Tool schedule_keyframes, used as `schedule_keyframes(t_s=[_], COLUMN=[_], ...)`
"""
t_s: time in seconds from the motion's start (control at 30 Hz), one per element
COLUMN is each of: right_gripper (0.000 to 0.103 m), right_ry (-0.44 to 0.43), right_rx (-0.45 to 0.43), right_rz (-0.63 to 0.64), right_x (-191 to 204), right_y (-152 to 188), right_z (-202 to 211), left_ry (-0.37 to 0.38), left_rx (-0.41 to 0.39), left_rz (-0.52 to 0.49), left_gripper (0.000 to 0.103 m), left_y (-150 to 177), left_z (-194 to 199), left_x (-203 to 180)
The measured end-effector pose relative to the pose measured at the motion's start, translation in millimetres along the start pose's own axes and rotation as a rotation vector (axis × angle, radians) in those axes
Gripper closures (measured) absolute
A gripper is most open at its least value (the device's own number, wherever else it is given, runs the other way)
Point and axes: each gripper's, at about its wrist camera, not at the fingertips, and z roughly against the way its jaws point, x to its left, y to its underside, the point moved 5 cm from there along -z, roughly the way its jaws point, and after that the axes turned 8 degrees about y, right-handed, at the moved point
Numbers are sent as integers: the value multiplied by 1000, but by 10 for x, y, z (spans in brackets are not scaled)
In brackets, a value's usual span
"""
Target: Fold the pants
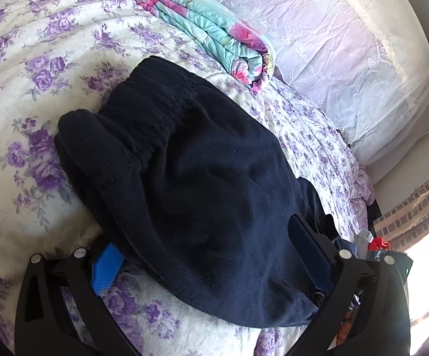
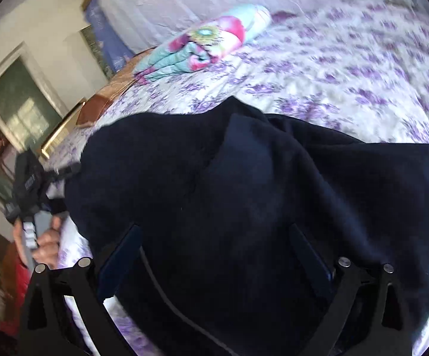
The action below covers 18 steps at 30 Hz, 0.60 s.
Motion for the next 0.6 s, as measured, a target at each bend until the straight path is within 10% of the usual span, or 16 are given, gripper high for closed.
schedule_keyframes(t_s=[0.17,0.4,0.5,0.6], right_gripper=[3,3,3,3], right_ry=[-13,123,273,495], right_rx=[-90,-4,-33,-266], right_rz=[92,272,376,457], right_x=[-256,-801,-712,-567], right_y=[-339,-260,-143,-160], right_z=[462,34,-22,304], left_ry=[41,10,-47,-103], left_rx=[39,4,-30,-31], left_rz=[27,170,229,221], left_gripper=[5,5,5,5], left_y=[22,-64,-190,-205], left_z=[82,179,209,166], left_x=[46,156,250,257])
